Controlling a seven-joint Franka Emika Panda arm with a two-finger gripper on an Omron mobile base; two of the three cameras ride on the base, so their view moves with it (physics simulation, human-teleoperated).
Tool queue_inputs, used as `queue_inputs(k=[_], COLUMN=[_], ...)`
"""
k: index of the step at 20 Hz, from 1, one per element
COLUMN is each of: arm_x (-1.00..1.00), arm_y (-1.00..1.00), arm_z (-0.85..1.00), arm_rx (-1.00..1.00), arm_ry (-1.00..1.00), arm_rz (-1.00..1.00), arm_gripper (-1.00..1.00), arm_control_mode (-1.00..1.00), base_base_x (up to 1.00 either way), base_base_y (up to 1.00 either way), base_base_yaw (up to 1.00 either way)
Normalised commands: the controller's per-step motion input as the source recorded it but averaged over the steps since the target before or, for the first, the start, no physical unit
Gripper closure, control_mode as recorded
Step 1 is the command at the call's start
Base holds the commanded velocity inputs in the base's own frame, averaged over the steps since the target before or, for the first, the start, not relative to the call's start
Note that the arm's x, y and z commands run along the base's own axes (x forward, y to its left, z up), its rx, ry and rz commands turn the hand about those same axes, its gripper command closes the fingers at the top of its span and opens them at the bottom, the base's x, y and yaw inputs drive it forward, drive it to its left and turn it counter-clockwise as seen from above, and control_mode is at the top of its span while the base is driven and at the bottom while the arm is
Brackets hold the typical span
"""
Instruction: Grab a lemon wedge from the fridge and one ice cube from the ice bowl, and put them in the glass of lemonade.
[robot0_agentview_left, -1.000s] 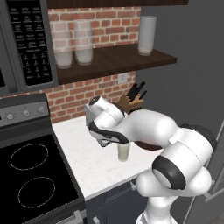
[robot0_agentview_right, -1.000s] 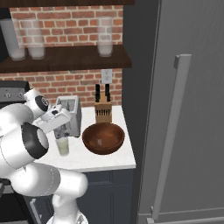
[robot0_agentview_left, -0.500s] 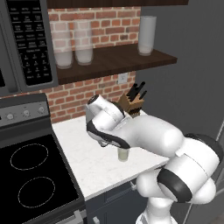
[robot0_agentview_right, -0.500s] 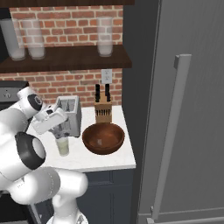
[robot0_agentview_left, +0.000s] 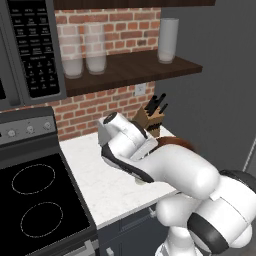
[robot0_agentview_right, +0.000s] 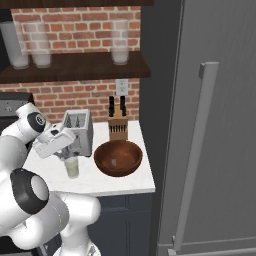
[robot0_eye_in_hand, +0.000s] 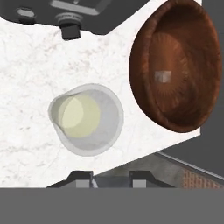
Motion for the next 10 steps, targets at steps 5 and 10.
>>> queue_inputs(k=[5,10], arm_x=[0.10,0.32], arm_y=[-0.04,0.00], arm_z=[0.00,0.00], arm_rx=[0.00,0.00], arm_ry=[0.00,0.00], arm_rz=[0.00,0.00], arm_gripper=[1.00,1.00], arm_control_mode=[-1.00,-1.00], base_base_x=[0.00,0.00], base_base_y=[0.00,0.00], base_base_yaw=[0.00,0.00])
